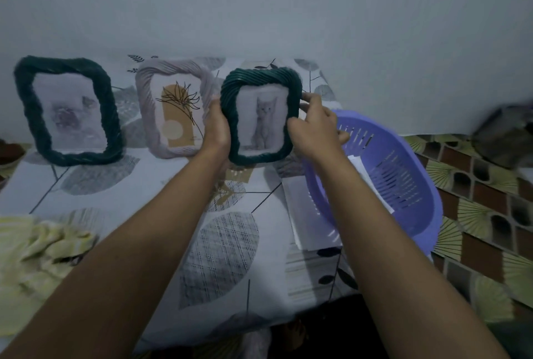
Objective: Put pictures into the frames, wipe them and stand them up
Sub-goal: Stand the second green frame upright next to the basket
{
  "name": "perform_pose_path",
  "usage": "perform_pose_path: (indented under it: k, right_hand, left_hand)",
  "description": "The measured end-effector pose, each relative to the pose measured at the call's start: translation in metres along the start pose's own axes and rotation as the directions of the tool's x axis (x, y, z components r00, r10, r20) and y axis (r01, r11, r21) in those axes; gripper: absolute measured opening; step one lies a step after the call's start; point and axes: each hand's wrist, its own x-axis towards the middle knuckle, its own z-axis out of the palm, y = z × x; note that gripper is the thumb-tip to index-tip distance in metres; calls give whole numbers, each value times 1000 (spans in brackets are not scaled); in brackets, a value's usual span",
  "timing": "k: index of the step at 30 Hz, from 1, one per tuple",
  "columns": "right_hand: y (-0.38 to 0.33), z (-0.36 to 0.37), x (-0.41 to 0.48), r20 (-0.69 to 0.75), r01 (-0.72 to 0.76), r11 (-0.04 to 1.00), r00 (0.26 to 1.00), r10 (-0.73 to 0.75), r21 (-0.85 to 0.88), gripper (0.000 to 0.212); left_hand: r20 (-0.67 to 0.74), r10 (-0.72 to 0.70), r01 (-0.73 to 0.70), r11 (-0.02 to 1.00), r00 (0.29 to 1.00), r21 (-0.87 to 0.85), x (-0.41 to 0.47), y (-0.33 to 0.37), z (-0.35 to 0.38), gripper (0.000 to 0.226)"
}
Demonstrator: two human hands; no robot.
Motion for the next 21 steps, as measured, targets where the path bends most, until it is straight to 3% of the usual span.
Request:
perform_pose_path:
  k: [6,21]
  right_hand:
    - [5,-2,17,38,-44,996,998,47,-72,65]
    - [11,6,34,48,-62,994,997,66,-94,63]
  left_hand:
    - [26,-126,127,992,992,-7,23,-8,8,67]
    - [-88,-126,129,991,988,33,59,-16,13,64]
